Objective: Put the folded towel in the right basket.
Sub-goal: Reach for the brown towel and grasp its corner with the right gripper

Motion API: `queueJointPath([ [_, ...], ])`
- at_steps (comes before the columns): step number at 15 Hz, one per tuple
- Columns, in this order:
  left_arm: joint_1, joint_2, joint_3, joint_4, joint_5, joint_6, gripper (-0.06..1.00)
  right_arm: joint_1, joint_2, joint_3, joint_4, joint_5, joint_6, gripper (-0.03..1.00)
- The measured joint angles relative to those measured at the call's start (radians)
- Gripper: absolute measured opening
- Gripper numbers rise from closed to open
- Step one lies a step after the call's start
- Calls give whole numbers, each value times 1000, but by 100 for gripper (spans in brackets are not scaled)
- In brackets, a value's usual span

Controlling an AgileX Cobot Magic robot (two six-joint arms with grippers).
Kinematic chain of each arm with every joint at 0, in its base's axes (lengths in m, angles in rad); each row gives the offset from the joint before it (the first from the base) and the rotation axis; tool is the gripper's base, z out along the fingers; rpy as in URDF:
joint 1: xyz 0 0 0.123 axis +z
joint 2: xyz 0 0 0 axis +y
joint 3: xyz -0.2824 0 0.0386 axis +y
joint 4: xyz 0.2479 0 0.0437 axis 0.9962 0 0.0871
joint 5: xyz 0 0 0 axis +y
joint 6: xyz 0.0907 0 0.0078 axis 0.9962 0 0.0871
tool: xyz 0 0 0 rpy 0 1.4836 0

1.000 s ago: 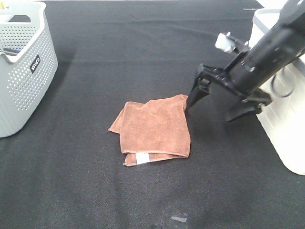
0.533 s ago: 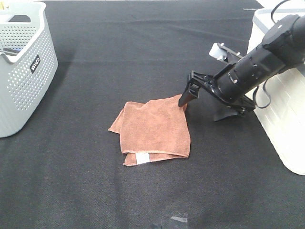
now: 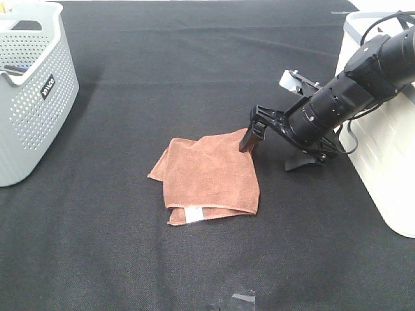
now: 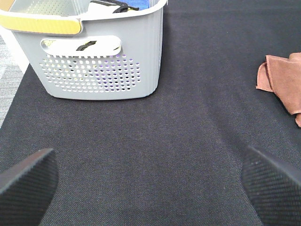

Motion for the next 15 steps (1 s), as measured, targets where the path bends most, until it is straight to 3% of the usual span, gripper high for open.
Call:
queueJointPath([
  [7,0,0,0,0,0,0,99,5,46,-19,34,22,-14,96],
  [12,0,0,0,0,0,0,99,149,99,-46,267,-57,-159,95],
  [15,0,0,0,0,0,0,99,196,118,-88,296,-46,-172,92],
])
